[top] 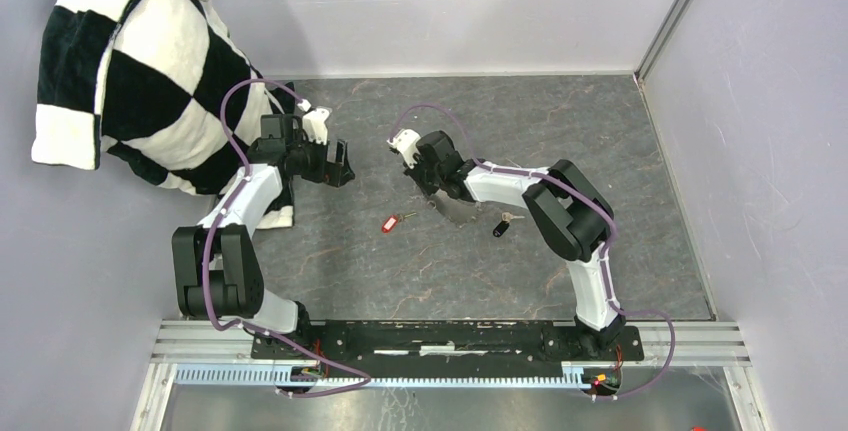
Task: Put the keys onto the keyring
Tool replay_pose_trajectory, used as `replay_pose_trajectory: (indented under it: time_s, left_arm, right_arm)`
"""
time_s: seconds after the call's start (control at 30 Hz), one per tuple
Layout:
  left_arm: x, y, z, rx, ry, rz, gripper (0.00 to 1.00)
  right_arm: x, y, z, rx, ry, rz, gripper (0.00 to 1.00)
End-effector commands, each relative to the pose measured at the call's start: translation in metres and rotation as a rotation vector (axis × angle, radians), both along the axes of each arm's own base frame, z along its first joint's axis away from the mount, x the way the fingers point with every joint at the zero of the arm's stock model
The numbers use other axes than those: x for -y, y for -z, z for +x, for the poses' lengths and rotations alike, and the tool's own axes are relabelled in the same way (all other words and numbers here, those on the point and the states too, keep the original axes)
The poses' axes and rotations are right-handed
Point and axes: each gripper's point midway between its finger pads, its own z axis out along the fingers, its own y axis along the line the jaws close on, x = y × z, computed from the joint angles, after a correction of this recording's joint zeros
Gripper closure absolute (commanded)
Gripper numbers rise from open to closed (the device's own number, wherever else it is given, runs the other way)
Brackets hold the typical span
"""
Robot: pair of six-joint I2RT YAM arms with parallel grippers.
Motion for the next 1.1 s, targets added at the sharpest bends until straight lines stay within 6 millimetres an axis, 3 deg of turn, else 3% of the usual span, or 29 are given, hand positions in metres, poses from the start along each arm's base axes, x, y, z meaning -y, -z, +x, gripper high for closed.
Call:
replay_pose_trajectory:
  time_s: [0.0,0.2,0.37,0.43,0.5,0.53,0.6,0.67,0.83,1.07]
  left_arm:
    - [0.018,-0.023,-0.006,0.075,0.153,-0.044,0.0]
    - [0.031,-0.043,-0.039,0.187,0.425,0.02,0.0]
    - [0.04,-0.069,-0.074,0.323,0.64,0.1,0.0]
    - [0.055,-0.079,-0.088,0.381,0.726,0.109,0.0]
    - [0.063,-0.088,-0.095,0.432,0.772,0.117,0.0]
    - [0.066,-0.091,-0.097,0.442,0.778,0.114,0.0]
    - [0.068,-0.094,-0.096,0.431,0.756,0.085,0.0]
    - [0.069,-0.089,-0.094,0.388,0.733,0.059,0.0]
    - [0.066,-0.072,-0.089,0.326,0.68,0.039,0.0]
    - [0.064,-0.07,-0.081,0.321,0.642,0.047,0.0]
  right_arm:
    - [-0.033,-0.055,-0.018,0.006,-0.127,0.197,1.0]
    - [-0.042,-0.103,-0.061,-0.023,-0.278,0.36,1.0]
    - [-0.04,-0.126,-0.089,-0.034,-0.35,0.43,1.0]
    - [-0.036,-0.133,-0.095,-0.025,-0.353,0.448,1.0]
    - [-0.028,-0.134,-0.09,0.009,-0.3,0.436,1.0]
    - [-0.023,-0.13,-0.084,0.029,-0.267,0.411,0.9]
    - [-0.015,-0.117,-0.067,0.059,-0.197,0.342,0.52]
    - [-0.012,-0.102,-0.05,0.061,-0.141,0.268,0.4]
    - [-0.017,-0.074,-0.019,0.082,-0.078,0.182,0.33]
    - [-0.032,-0.052,-0.001,0.069,-0.075,0.139,0.38]
